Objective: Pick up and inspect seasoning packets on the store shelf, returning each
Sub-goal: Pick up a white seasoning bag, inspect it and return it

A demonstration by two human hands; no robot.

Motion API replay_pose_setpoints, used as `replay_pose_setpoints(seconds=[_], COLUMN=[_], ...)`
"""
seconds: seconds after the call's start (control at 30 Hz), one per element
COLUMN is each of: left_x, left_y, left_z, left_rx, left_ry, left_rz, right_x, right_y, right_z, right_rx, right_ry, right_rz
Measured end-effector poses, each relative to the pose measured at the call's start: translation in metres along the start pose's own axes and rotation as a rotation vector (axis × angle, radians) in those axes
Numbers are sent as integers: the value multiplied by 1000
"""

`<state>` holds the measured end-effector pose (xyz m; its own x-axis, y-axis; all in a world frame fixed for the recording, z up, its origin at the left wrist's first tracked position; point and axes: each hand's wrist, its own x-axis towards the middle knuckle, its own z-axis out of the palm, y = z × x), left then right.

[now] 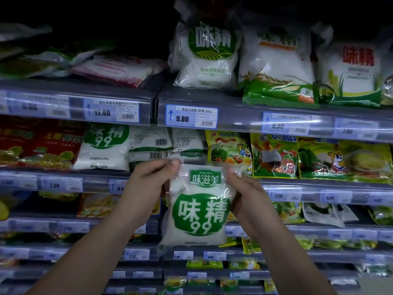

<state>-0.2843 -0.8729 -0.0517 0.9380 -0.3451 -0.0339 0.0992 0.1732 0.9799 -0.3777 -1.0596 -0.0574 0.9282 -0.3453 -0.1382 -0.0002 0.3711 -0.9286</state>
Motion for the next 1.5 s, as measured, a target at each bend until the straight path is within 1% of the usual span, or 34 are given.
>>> replay_pose_setpoints(seconds=[0.07, 0.13, 0.23, 0.37, 0.43, 0.5, 0.6, 0.63, 0.7, 0.8, 0.83, 0.87, 0.93, 0.97, 1.0, 1.13, 1.23, 1.33, 1.43, 1.5], left_x=[3, 4, 5, 6, 4, 6, 13, 14, 16, 14, 10, 8, 3, -1, -2, 2, 9, 17, 26, 28], left_y=[1, 0, -4, -5, -4, -5, -3, -2, 0, 0, 0, -3, -12, -13, -17, -13, -10, -10, -12, -11], left_z=[-1, -1, -5, -2, 1, 0, -6, -8, -12, -14, -13, -15, -18, -18, -20, -23, -28, -30, -36, -41], left_rx=[-64, -99, -135, -212, -269, -330, -348, -337, -303, -230, -182, -86, 168, 264, 317, 247, 245, 331, 515, 602], left_ry=[31, 16, 11, 16, 13, 9, 33, 59, 95, 88, 57, -3, -172, -246, -277, -199, -164, -82, 57, 113], left_rz=[-89, -129, -148, -150, -174, -199, -194, -186, -168, -149, -155, -158, -168, -146, -97, 3, 4, 22, 121, 144], right_x=[1, 2, 4, 6, 3, 1, -2, -2, -2, 0, 1, 2, 4, 6, 8, 11, 15, 27, 43, 55], right_y=[1, 2, 2, 4, 4, 11, 25, 29, 31, 27, 27, 25, 20, 19, 18, 16, 11, 6, 4, 5], right_z=[-2, -6, -9, -10, -11, -16, -23, -24, -23, -19, -20, -19, -16, -14, -11, -2, 4, 16, 33, 42], right_rx=[61, 97, 126, 78, 79, -4, -278, -338, -382, -389, -391, -391, -391, -383, -370, -368, -424, -432, -434, -479], right_ry=[-9, -22, -37, -60, -126, -204, -340, -345, -303, -248, -232, -212, -172, -149, -127, -122, -141, -59, 3, 46], right_rz=[52, 77, 113, 125, 112, 98, 97, 79, 22, -41, -50, -55, -60, -66, -72, -74, -98, -143, -181, -214])
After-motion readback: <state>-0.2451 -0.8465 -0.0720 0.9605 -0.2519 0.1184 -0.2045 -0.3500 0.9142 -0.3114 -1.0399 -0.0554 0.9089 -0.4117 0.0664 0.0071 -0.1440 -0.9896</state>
